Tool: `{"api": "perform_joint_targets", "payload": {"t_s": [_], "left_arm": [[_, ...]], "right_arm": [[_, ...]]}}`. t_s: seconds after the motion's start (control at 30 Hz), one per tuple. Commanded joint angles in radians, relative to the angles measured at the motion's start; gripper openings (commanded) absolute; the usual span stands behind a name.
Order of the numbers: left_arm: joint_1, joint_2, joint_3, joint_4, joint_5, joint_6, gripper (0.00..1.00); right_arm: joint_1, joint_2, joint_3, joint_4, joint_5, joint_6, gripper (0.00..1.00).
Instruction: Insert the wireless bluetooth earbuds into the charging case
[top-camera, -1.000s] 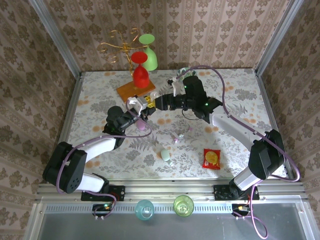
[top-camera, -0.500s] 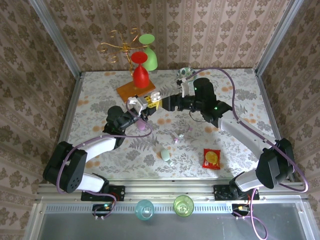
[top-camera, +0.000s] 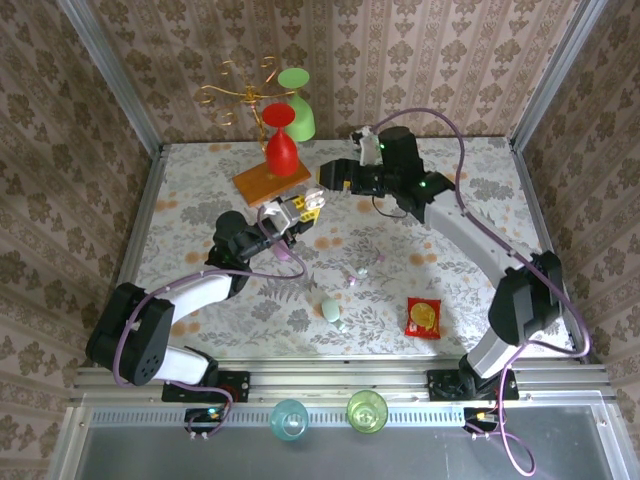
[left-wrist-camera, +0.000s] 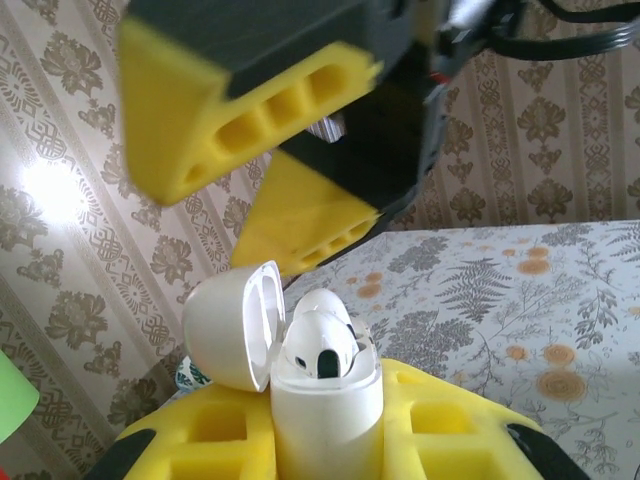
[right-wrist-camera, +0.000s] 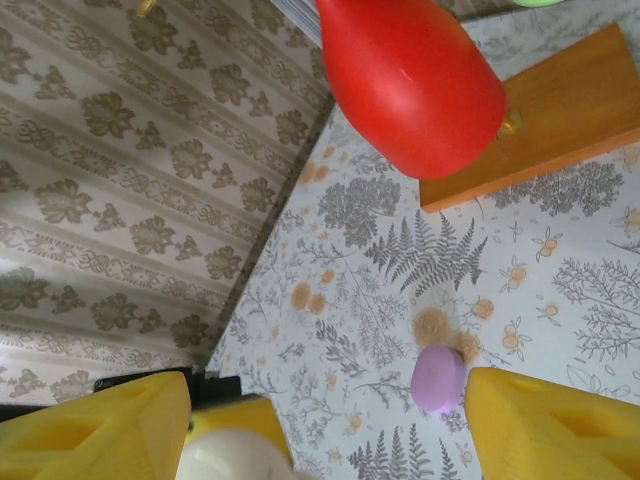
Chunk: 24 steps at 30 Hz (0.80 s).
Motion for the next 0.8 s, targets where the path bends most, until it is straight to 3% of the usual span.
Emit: {"api": "perform_joint_targets", "payload": {"t_s": [0.0,0.23,0.5,0.57,0.77], "left_arm": [[0.008,-0.005,0.02,-0.021,0.012,0.049,0.0],[0.008,0.008,0.031,-0.044,-0.055,0.006,0.0],[0.017,0.023,0.052,-0.077,-0.078,-0.07,0.0],[0.034,0.017,0.072,-0.103,-0.023,-0.138,0.0],[0.051,0.012,0.124,-0.146,0.365,-0.314,0.0]], "right_arm": [[0.003,0.08,0.084,-0.173,-0.077,0.013,0.73],[0.008,0.057,0.055,-0.24,-0.086,-0.056,0.74],[-0.013,-0.057,-0.089,-0.138,-0.068,-0.075,0.74],[-0.02,-0.103,-0.131,-0.084,-0.07,-0.121,0.74],[-0.019,-0.265,-0.335,0.116,-0.151,-0.481,0.74]]}}
